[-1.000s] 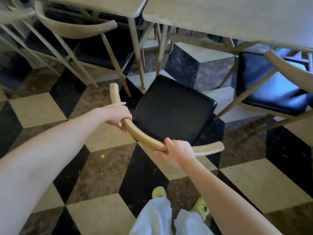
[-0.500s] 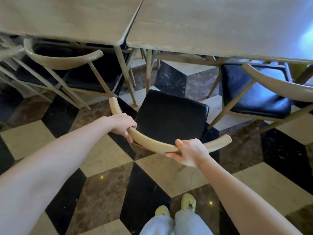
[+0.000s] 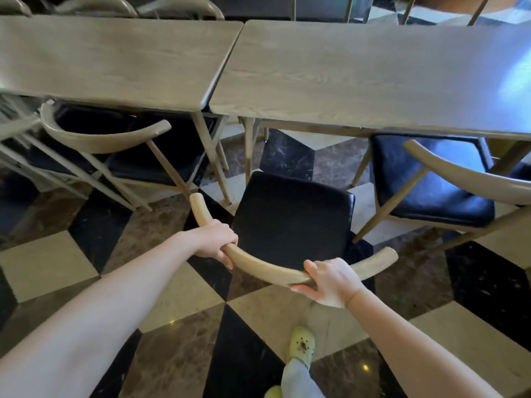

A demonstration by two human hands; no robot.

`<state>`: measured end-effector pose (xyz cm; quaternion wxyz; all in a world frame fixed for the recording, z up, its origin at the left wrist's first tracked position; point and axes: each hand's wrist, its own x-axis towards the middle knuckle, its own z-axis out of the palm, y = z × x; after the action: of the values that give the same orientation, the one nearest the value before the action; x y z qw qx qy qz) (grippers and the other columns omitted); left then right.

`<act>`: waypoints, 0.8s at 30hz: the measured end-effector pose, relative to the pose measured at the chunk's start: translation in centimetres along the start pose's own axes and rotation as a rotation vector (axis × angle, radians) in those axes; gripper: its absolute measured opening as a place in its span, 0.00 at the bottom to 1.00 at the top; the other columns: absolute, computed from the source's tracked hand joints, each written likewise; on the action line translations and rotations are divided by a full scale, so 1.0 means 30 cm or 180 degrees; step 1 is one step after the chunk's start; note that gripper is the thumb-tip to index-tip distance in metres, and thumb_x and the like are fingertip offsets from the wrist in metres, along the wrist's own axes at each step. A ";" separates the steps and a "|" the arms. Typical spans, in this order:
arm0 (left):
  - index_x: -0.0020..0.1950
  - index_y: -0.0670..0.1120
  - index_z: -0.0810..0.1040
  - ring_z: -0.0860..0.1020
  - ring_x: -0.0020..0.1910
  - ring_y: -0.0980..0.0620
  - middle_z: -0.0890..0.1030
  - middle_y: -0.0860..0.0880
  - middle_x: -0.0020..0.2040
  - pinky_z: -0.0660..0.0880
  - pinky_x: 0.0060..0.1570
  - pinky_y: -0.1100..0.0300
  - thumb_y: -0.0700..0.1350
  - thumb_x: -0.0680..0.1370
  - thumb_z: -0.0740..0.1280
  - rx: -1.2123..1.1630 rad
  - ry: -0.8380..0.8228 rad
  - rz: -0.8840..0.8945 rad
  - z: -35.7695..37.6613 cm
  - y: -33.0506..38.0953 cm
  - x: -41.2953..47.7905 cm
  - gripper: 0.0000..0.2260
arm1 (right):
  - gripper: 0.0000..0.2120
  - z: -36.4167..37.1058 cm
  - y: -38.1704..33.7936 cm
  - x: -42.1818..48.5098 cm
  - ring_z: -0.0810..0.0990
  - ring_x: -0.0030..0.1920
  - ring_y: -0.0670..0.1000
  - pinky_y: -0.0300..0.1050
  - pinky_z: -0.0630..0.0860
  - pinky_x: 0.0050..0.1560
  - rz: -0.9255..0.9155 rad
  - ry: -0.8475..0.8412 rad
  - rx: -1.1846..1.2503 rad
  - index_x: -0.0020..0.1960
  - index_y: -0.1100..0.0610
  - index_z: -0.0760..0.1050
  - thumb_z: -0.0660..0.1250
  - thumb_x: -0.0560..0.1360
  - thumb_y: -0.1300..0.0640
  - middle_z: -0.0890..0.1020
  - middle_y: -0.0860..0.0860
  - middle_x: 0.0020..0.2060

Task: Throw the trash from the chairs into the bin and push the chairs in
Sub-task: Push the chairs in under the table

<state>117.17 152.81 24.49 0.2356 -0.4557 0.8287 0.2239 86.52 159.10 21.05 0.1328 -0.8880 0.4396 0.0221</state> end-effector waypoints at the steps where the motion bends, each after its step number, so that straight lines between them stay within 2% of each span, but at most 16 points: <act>1: 0.50 0.54 0.75 0.73 0.49 0.55 0.77 0.54 0.49 0.70 0.57 0.55 0.56 0.72 0.71 0.0008 0.0030 0.0009 -0.003 -0.008 0.011 0.11 | 0.28 -0.002 0.010 0.008 0.75 0.29 0.50 0.43 0.72 0.32 0.0000 -0.0014 -0.0001 0.42 0.52 0.66 0.46 0.71 0.27 0.77 0.46 0.32; 5: 0.50 0.54 0.76 0.72 0.49 0.56 0.77 0.54 0.49 0.70 0.58 0.55 0.55 0.71 0.72 -0.0096 0.0180 -0.0008 -0.046 -0.050 0.063 0.11 | 0.24 -0.038 0.056 0.068 0.73 0.28 0.46 0.38 0.67 0.30 0.0026 0.0003 0.0050 0.43 0.50 0.66 0.50 0.72 0.28 0.76 0.45 0.31; 8: 0.48 0.56 0.75 0.72 0.49 0.56 0.76 0.55 0.48 0.70 0.59 0.53 0.56 0.71 0.72 -0.0244 0.0233 0.0002 -0.101 -0.087 0.109 0.10 | 0.24 -0.075 0.108 0.121 0.75 0.29 0.45 0.38 0.72 0.31 0.0069 0.0023 0.0105 0.45 0.49 0.69 0.52 0.72 0.29 0.78 0.45 0.32; 11: 0.46 0.58 0.74 0.72 0.49 0.56 0.76 0.55 0.47 0.70 0.58 0.53 0.57 0.71 0.72 -0.0398 0.0264 0.0021 -0.156 -0.124 0.142 0.09 | 0.22 -0.135 0.162 0.182 0.70 0.25 0.42 0.33 0.62 0.27 -0.0025 0.0103 0.0120 0.42 0.47 0.65 0.52 0.71 0.28 0.73 0.43 0.28; 13: 0.45 0.58 0.74 0.71 0.48 0.56 0.75 0.56 0.46 0.70 0.58 0.53 0.56 0.70 0.72 -0.0549 0.0340 -0.0029 -0.188 -0.146 0.163 0.10 | 0.20 -0.178 0.198 0.224 0.69 0.25 0.40 0.32 0.59 0.27 -0.0078 0.0116 0.0143 0.42 0.45 0.65 0.53 0.72 0.28 0.70 0.41 0.28; 16: 0.46 0.57 0.75 0.70 0.49 0.56 0.75 0.55 0.47 0.69 0.58 0.52 0.57 0.70 0.72 -0.0680 0.0385 -0.0092 -0.213 -0.175 0.185 0.11 | 0.21 -0.224 0.245 0.283 0.71 0.26 0.41 0.33 0.63 0.28 -0.0151 0.0054 0.0115 0.44 0.46 0.67 0.53 0.72 0.28 0.72 0.42 0.29; 19: 0.46 0.57 0.75 0.71 0.49 0.56 0.75 0.56 0.47 0.69 0.58 0.50 0.58 0.69 0.72 -0.0860 0.0398 -0.0179 -0.218 -0.190 0.201 0.11 | 0.23 -0.259 0.285 0.332 0.74 0.29 0.43 0.35 0.72 0.31 -0.0226 0.0010 0.0065 0.46 0.48 0.71 0.54 0.73 0.29 0.77 0.43 0.32; 24: 0.44 0.60 0.75 0.71 0.50 0.56 0.75 0.58 0.46 0.68 0.59 0.49 0.62 0.68 0.71 -0.0912 0.0443 -0.0177 -0.226 -0.170 0.250 0.11 | 0.26 -0.273 0.360 0.352 0.76 0.30 0.44 0.36 0.73 0.33 -0.0305 -0.0103 -0.0045 0.50 0.51 0.73 0.54 0.73 0.30 0.80 0.45 0.35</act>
<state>116.75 141.50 24.58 0.1162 -0.5218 0.7897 0.3011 83.86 142.59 24.95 0.1345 -0.9085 0.3942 0.0332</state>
